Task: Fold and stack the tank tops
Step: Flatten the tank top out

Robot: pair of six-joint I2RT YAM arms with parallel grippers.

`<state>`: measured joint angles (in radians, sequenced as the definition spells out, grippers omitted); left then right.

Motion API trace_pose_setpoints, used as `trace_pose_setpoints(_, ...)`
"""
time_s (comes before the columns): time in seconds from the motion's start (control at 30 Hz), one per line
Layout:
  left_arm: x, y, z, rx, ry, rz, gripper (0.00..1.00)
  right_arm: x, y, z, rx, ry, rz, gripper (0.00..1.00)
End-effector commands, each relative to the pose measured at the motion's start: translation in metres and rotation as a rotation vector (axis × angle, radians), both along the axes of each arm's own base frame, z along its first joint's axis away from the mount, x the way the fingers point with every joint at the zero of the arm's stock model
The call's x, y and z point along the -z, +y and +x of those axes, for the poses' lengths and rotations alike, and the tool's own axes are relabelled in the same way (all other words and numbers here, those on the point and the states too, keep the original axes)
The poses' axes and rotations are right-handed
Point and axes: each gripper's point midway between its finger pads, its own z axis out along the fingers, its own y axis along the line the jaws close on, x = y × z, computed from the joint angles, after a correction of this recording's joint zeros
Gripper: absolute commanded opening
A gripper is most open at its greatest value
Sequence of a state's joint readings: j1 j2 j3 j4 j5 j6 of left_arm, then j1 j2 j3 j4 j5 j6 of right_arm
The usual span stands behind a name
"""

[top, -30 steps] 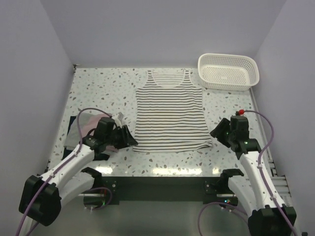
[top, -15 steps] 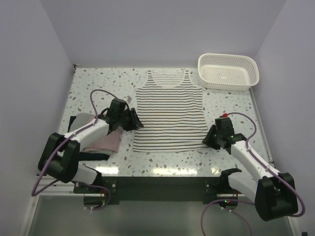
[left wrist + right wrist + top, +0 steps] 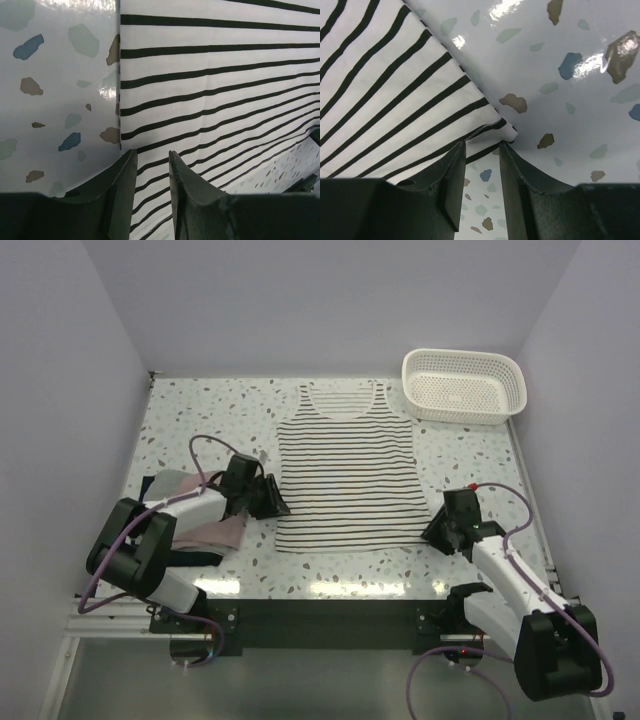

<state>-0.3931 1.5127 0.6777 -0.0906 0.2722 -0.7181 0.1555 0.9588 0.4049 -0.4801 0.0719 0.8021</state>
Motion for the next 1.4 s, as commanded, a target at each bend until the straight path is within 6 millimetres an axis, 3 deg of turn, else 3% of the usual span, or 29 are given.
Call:
trace_pose_setpoints(0.0, -0.009, -0.002, 0.002, -0.017, -0.041, -0.048, 0.36, -0.009, -0.015, -0.004, 0.074, 0.007, -0.048, 0.37)
trace_pose_setpoints(0.13, -0.035, -0.003, 0.003, -0.019, -0.100, -0.075, 0.38, -0.039, -0.027, 0.008, 0.088, -0.051, -0.101, 0.39)
trace_pose_setpoints(0.17, -0.041, -0.002, 0.007, -0.025, -0.115, -0.068, 0.39, -0.056, -0.027, 0.016, 0.063, -0.081, -0.113, 0.39)
trace_pose_setpoints(0.23, -0.060, 0.003, 0.023, -0.052, -0.167, -0.037, 0.43, -0.073, -0.014, 0.026, -0.017, -0.129, -0.073, 0.38)
trace_pose_setpoints(0.27, -0.064, 0.010, 0.033, -0.080, -0.178, -0.031, 0.43, -0.085, 0.008, 0.036, -0.089, -0.178, 0.013, 0.37)
trace_pose_setpoints(0.3, -0.081, 0.011, 0.049, -0.096, -0.212, -0.047, 0.44, -0.089, 0.033, 0.035, -0.171, -0.197, 0.029, 0.38)
trace_pose_setpoints(0.33, -0.087, 0.016, 0.060, -0.117, -0.224, -0.050, 0.44, -0.093, 0.049, 0.035, -0.216, -0.210, 0.014, 0.38)
trace_pose_setpoints(0.37, -0.099, 0.024, 0.085, -0.151, -0.256, -0.047, 0.44, -0.100, 0.058, 0.046, -0.194, -0.232, -0.053, 0.39)
trace_pose_setpoints(0.4, -0.100, 0.033, 0.101, -0.191, -0.274, -0.010, 0.44, -0.104, 0.097, 0.034, -0.324, -0.242, -0.058, 0.40)
trace_pose_setpoints(0.43, -0.102, 0.037, 0.113, -0.205, -0.272, 0.010, 0.44, -0.104, 0.114, 0.034, -0.364, -0.235, -0.072, 0.40)
trace_pose_setpoints(0.47, -0.104, 0.039, 0.140, -0.202, -0.291, 0.023, 0.44, -0.107, 0.136, 0.042, -0.393, -0.234, -0.083, 0.40)
trace_pose_setpoints(0.53, -0.103, 0.038, 0.163, -0.201, -0.294, 0.040, 0.43, -0.109, 0.175, 0.038, -0.487, -0.247, -0.110, 0.40)
trace_pose_setpoints(0.57, -0.098, 0.036, 0.183, -0.193, -0.301, 0.050, 0.43, -0.126, 0.197, 0.045, -0.510, -0.293, -0.089, 0.40)
trace_pose_setpoints(0.6, -0.097, 0.033, 0.194, -0.183, -0.318, 0.048, 0.43, -0.109, 0.218, 0.040, -0.567, -0.258, -0.123, 0.39)
trace_pose_setpoints(0.67, -0.085, 0.033, 0.221, -0.191, -0.313, 0.070, 0.43, -0.119, 0.249, 0.048, -0.607, -0.290, -0.121, 0.39)
trace_pose_setpoints(0.7, -0.077, 0.035, 0.228, -0.192, -0.301, 0.094, 0.42, -0.105, 0.265, 0.043, -0.647, -0.266, -0.138, 0.38)
trace_pose_setpoints(0.73, -0.054, 0.037, 0.231, -0.184, -0.252, 0.111, 0.42, -0.111, 0.282, 0.046, -0.667, -0.282, -0.124, 0.38)
trace_pose_setpoints(0.8, -0.054, 0.031, 0.245, -0.149, -0.285, 0.104, 0.41, -0.109, 0.307, 0.040, -0.715, -0.295, -0.121, 0.37)
trace_pose_setpoints(0.83, -0.050, 0.029, 0.249, -0.138, -0.286, 0.100, 0.40, -0.095, 0.317, 0.040, -0.734, -0.278, -0.146, 0.36)
trace_pose_setpoints(0.9, -0.043, 0.031, 0.257, -0.125, -0.294, 0.115, 0.40, -0.099, 0.340, 0.038, -0.768, -0.301, -0.157, 0.34)
trace_pose_setpoints(0.93, -0.038, 0.036, 0.260, -0.132, -0.290, 0.120, 0.40, -0.086, 0.346, 0.037, -0.785, -0.283, -0.184, 0.34)
trace_pose_setpoints(0.97, -0.037, 0.037, 0.262, -0.132, -0.293, 0.121, 0.40, -0.090, 0.355, 0.038, -0.793, -0.297, -0.191, 0.34)
trace_pose_setpoints(1.13, -0.036, 0.038, 0.264, -0.125, -0.298, 0.101, 0.40, -0.071, 0.384, 0.022, -0.854, -0.284, -0.218, 0.33)
trace_pose_setpoints(1.37, -0.038, 0.035, 0.264, -0.117, -0.302, 0.086, 0.40, -0.049, 0.397, 0.005, -0.896, -0.255, -0.286, 0.32)
